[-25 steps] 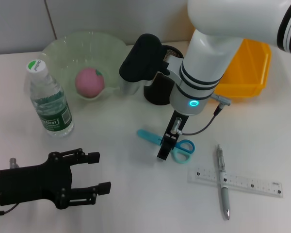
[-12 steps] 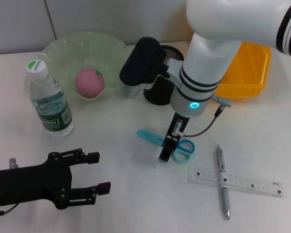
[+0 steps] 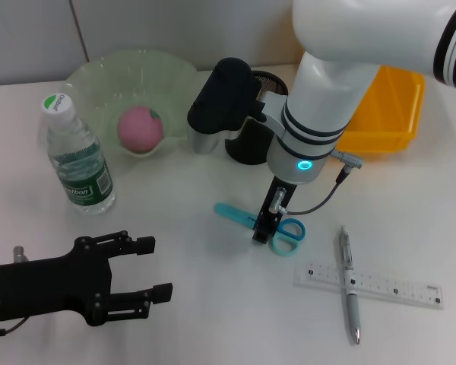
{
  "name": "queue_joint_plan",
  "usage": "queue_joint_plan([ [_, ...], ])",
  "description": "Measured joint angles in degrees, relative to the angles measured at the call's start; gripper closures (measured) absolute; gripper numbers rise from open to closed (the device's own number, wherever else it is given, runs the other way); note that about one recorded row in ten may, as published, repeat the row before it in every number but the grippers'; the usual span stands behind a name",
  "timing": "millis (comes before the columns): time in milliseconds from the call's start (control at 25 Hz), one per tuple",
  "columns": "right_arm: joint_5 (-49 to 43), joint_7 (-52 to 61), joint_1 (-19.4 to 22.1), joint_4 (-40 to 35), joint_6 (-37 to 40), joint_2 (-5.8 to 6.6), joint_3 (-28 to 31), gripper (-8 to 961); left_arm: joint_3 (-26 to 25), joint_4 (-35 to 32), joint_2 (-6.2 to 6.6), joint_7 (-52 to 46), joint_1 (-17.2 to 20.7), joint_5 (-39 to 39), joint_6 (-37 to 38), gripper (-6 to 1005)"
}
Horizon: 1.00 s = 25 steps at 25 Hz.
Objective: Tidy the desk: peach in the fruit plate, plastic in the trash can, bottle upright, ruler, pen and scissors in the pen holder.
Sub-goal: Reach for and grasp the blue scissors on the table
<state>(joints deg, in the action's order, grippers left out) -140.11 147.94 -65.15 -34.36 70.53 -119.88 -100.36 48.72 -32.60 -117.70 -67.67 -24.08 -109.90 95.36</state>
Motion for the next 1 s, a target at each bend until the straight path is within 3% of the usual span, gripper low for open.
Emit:
queue_joint_plan([
  [400, 0.0, -0.2, 0.0, 0.2, -0.2, 0.00, 0.0, 564, 0.0, 0.0, -0.14, 0.0, 0.0, 0.0, 0.0, 199],
  [1000, 0.0, -0.3, 0.1, 0.2, -0.5, 0.00, 0.0, 575, 0.0, -0.1, -0.16, -0.6, -0.4, 0.1, 0.1, 199],
])
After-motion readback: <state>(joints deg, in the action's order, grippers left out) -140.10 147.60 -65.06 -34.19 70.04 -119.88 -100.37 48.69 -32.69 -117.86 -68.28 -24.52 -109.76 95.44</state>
